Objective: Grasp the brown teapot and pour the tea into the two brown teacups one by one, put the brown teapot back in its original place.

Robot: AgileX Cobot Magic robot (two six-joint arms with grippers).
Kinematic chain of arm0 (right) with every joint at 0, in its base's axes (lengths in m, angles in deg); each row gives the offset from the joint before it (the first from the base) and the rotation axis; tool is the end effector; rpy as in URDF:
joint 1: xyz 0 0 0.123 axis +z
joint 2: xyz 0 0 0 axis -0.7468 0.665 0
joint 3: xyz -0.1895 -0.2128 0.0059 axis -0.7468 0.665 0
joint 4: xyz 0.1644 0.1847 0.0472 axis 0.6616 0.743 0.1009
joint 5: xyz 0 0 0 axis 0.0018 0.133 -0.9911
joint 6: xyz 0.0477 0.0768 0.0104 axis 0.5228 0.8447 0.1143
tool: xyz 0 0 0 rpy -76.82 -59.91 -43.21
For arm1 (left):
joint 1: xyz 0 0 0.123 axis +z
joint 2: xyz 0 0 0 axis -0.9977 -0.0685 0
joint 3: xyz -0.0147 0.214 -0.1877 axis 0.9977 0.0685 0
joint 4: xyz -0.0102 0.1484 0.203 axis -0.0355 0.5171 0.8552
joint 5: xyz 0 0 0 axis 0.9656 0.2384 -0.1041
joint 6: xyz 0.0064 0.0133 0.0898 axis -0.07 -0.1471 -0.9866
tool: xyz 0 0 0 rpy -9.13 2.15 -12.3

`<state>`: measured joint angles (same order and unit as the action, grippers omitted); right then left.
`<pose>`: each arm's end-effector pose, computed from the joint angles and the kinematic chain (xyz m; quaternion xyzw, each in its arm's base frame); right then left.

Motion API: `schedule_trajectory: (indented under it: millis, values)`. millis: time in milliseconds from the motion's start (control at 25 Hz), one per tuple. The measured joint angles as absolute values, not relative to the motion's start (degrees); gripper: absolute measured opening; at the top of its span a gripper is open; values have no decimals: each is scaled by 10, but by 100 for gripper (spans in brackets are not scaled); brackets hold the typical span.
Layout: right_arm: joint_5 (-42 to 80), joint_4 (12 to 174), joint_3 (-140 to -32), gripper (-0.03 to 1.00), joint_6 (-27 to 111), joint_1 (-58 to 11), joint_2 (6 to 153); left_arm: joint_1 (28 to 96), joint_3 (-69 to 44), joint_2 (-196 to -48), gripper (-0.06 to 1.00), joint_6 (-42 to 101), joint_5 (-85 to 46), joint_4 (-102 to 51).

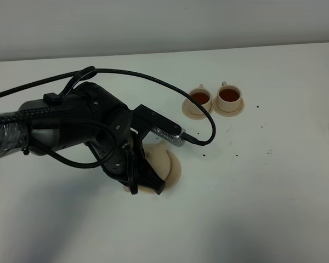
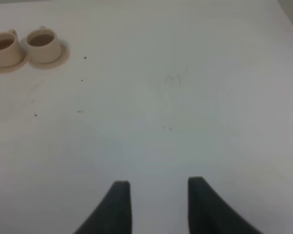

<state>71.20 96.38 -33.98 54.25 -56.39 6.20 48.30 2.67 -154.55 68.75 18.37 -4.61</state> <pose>-0.0040 0.0165 0.2755 -0.0204 0.8515 0.0159 0.5237 0.2797 -0.2074 0.1665 0.3181 0.9411 0.0033 0.1150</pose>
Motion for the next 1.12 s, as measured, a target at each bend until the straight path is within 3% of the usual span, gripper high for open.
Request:
schedule_trajectory:
  millis: [1120]
  values:
    - [712, 964, -340, 31, 543, -564, 62, 483, 47, -1555, 15, 693, 144, -32]
